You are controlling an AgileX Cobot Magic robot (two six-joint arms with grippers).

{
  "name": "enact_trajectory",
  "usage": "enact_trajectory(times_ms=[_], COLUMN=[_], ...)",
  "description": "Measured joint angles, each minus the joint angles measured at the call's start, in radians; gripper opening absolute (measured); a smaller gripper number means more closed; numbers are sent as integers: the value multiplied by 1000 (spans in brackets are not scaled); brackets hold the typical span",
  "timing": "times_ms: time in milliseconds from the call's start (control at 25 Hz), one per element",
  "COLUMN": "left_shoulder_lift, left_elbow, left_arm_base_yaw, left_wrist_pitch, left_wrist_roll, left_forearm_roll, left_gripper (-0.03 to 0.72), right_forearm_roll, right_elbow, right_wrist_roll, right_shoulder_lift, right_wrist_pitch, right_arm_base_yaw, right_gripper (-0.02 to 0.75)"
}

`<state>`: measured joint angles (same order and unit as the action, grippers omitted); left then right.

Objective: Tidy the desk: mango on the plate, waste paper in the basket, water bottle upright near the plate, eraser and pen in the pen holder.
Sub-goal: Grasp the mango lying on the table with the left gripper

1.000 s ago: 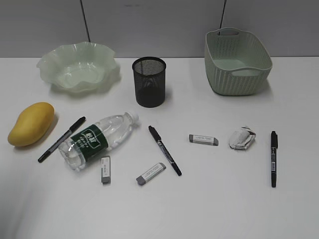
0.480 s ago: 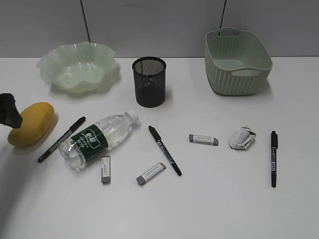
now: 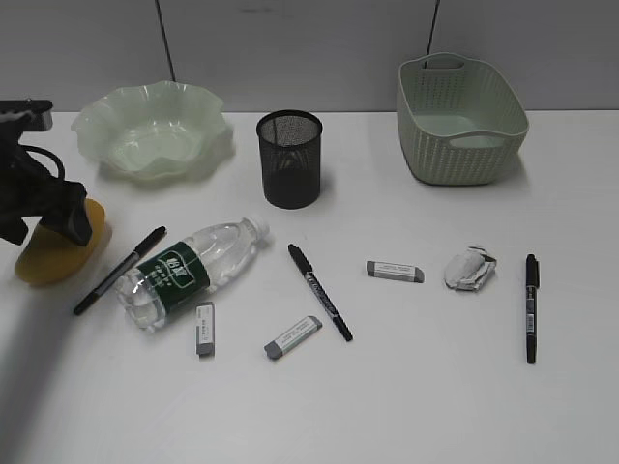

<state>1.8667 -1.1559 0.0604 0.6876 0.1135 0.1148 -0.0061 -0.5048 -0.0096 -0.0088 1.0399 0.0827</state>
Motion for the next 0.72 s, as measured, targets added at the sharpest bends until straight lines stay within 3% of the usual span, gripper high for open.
enact_trajectory(times_ms=[320, 480, 720], left_shoulder_lift=[95, 104, 104], left_elbow=[-20, -24, -66], left_arm_base_yaw=[4, 4, 4], left_wrist_pitch=[-1, -26, 41], left_wrist_roll=[-1, -1, -1], left_forearm_roll=[-4, -4, -4], left_gripper=[687, 577, 568], right_forearm_roll=[0, 0, 0], right_elbow=[0, 0, 0], right_wrist_roll=[0, 0, 0], right_shoulder_lift=[0, 0, 0], right_wrist_pitch=[0, 0, 0], right_arm_base_yaw=[0, 0, 0], right_gripper=[554, 554, 554])
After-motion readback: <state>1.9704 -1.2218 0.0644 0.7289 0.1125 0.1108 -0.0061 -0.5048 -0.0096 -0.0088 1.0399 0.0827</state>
